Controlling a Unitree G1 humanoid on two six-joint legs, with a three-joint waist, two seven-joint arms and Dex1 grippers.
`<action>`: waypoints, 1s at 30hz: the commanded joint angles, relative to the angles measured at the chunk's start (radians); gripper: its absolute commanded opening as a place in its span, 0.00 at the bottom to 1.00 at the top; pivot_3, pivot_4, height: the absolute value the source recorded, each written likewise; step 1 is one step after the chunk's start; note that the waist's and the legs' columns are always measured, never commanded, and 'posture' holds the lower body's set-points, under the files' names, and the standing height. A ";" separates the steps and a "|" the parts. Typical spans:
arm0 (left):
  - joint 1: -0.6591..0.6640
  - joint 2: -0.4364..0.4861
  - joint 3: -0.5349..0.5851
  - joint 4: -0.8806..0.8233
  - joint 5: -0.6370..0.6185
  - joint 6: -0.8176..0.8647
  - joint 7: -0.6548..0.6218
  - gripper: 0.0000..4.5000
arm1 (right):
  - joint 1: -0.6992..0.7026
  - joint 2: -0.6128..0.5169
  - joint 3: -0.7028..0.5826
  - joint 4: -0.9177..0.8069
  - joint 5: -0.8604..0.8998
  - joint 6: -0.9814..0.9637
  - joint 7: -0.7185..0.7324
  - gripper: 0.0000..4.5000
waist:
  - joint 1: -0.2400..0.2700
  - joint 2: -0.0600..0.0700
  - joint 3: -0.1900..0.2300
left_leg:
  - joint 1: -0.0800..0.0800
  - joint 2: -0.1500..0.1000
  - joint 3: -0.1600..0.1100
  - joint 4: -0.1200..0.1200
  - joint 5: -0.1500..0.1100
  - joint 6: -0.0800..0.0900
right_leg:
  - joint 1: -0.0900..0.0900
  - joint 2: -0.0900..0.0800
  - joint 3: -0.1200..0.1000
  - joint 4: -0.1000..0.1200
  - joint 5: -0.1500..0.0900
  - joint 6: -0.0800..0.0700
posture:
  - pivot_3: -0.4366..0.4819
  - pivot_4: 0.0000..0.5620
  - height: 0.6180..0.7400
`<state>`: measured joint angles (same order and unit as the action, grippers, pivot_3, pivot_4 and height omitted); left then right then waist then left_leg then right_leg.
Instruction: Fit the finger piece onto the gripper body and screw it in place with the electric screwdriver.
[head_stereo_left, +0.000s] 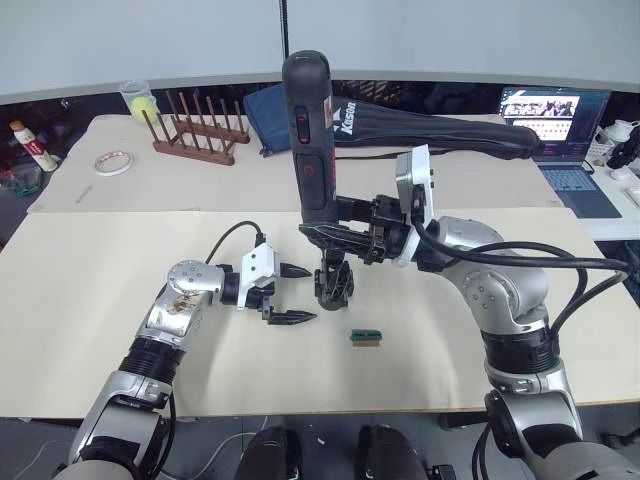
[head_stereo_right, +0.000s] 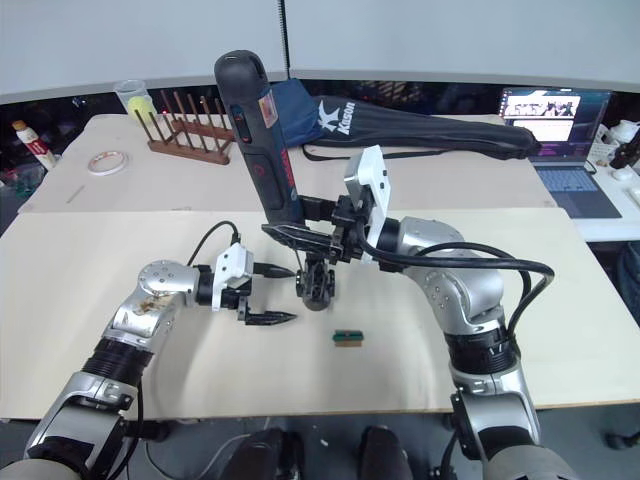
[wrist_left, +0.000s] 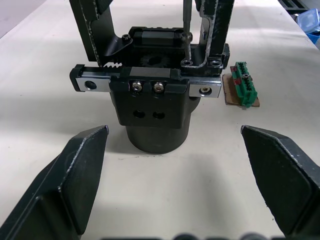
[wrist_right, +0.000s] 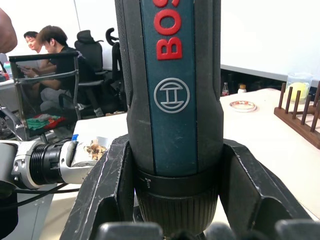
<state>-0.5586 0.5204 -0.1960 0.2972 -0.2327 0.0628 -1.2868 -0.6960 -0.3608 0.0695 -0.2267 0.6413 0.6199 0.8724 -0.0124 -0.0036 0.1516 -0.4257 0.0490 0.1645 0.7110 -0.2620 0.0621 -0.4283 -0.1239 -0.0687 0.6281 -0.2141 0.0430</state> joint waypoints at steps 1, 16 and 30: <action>-0.025 -0.002 0.010 -0.006 0.003 -0.024 -0.002 1.00 | -0.030 -0.002 -0.023 -0.046 0.024 -0.017 0.008 0.43 | 0.000 0.000 0.000 | 0.000 0.000 0.000 0.000 0.000 0.000 | 0.000 0.000 0.000 0.000 0.000 0.000 | 0.48 0.27 1.00; -0.019 0.001 0.011 -0.019 0.001 -0.017 -0.002 1.00 | -0.005 -0.001 -0.012 -0.043 -0.002 -0.043 0.024 0.43 | 0.000 0.000 0.000 | 0.000 0.000 0.000 0.000 0.000 0.000 | 0.000 0.000 0.000 0.000 0.000 0.000 | 0.48 0.27 1.00; -0.024 -0.002 0.010 -0.021 -0.001 -0.015 -0.003 1.00 | 0.009 0.003 -0.008 -0.038 -0.024 -0.063 0.037 0.43 | 0.000 0.000 0.000 | 0.000 0.000 0.000 0.000 0.000 0.000 | 0.000 0.000 0.000 0.000 0.000 0.000 | 0.48 0.27 1.00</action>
<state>-0.5586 0.5194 -0.1960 0.2970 -0.2328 0.0627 -1.2871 -0.6785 -0.3617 0.0764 -0.2264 0.6074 0.6001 0.9035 -0.0125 -0.0036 0.1516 -0.4257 0.0490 0.1646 0.7110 -0.2620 0.0621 -0.4283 -0.1240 -0.0687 0.6281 -0.2141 0.0430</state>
